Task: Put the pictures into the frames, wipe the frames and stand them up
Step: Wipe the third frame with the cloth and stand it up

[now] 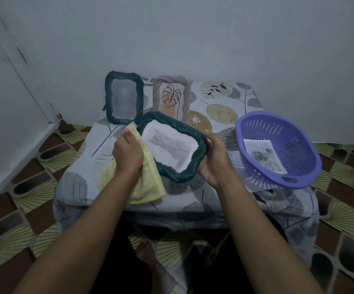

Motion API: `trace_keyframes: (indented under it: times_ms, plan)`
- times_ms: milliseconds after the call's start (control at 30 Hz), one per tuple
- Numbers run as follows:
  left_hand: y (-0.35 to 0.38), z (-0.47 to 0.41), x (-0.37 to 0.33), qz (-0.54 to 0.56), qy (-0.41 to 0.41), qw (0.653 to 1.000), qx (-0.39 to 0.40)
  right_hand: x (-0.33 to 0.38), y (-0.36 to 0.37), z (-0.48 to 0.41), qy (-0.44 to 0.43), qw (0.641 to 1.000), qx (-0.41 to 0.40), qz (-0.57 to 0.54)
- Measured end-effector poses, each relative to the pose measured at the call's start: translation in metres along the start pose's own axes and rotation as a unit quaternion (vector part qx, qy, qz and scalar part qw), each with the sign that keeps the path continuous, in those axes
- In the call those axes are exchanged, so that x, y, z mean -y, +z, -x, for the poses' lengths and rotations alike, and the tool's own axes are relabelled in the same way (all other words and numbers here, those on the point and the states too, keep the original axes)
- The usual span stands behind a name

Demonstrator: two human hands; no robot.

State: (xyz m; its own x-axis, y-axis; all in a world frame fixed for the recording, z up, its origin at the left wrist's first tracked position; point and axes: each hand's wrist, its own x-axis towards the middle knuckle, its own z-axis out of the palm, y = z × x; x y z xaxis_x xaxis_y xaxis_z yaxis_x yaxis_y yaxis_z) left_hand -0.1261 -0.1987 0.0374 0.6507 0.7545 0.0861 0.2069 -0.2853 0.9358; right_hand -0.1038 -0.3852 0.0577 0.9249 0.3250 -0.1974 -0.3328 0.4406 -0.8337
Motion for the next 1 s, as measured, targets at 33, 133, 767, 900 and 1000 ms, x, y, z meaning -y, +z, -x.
trace_keyframes:
  times_ms: [33, 133, 767, 900, 1000]
  plan:
    - [0.001, 0.002, -0.002, 0.013, -0.016, 1.0, -0.012, -0.003, 0.004, 0.001, -0.014, 1.0, -0.018, -0.01]
    - [0.006, 0.013, -0.008, 0.041, -0.05, 0.998, 0.004, -0.015, 0.013, 0.001, -0.048, 0.995, -0.09, -0.002]
    - [0.011, -0.004, 0.01, -0.228, 0.215, 0.941, 0.13, -0.025, 0.017, 0.015, -0.134, 0.966, -0.129, 0.178]
    - [0.016, 0.008, 0.004, -0.172, 0.139, 0.967, 0.123, -0.025, 0.018, 0.016, -0.146, 0.964, -0.132, 0.177]
    - [0.023, 0.028, 0.013, -0.223, 0.189, 0.942, 0.164, -0.022, 0.019, 0.014, -0.142, 0.963, -0.152, 0.174]
